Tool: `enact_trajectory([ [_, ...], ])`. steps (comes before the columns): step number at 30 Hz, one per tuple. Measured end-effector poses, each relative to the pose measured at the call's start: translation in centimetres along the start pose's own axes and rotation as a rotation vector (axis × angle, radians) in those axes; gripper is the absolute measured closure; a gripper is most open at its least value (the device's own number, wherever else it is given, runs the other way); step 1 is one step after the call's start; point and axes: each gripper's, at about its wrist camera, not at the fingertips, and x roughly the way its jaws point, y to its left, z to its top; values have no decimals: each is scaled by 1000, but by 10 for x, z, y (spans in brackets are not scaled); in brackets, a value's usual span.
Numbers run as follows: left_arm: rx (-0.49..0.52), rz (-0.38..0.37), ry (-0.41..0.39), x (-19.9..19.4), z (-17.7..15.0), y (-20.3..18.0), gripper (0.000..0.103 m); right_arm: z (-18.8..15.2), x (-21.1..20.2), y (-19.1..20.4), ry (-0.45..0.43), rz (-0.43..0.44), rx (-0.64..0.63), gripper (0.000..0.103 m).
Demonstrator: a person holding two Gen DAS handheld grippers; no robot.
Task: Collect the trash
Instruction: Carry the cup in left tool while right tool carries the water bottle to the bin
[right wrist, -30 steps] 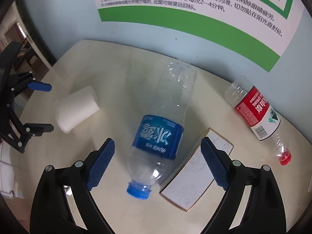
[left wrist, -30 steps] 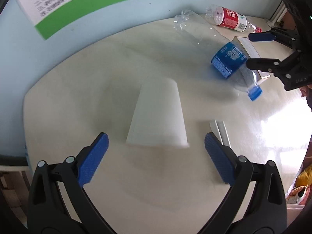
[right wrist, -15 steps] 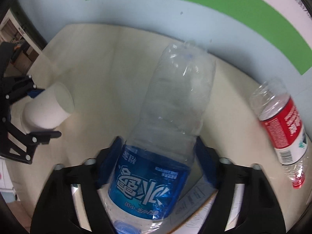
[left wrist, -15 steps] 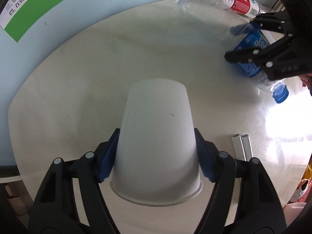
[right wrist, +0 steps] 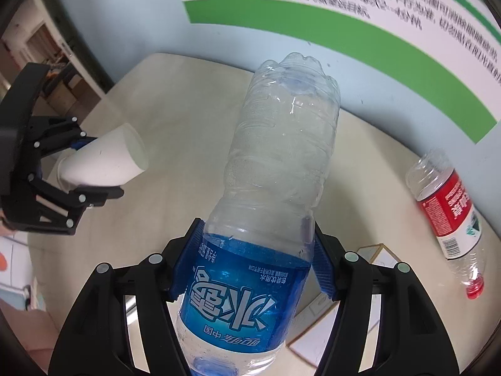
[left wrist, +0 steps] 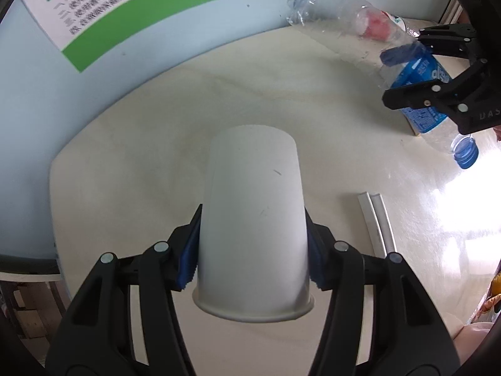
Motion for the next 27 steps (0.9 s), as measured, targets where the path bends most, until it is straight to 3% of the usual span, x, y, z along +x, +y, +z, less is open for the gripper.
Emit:
enact_trajectory([
  [9,-69,75,-33,-61,-56,-5,50,-30,-41,59,-14,132,-216,38],
  [15,-221,137,-24,-94,-125,4,50,-38,-27,133,22,253,-403,38],
  [20,-409,205,8,-122,-207,19,50,-46,-20,218,53,356,-594,38],
  [27,-681,298,48,-159,-350,32,50,-79,-18,374,106,498,-890,38],
])
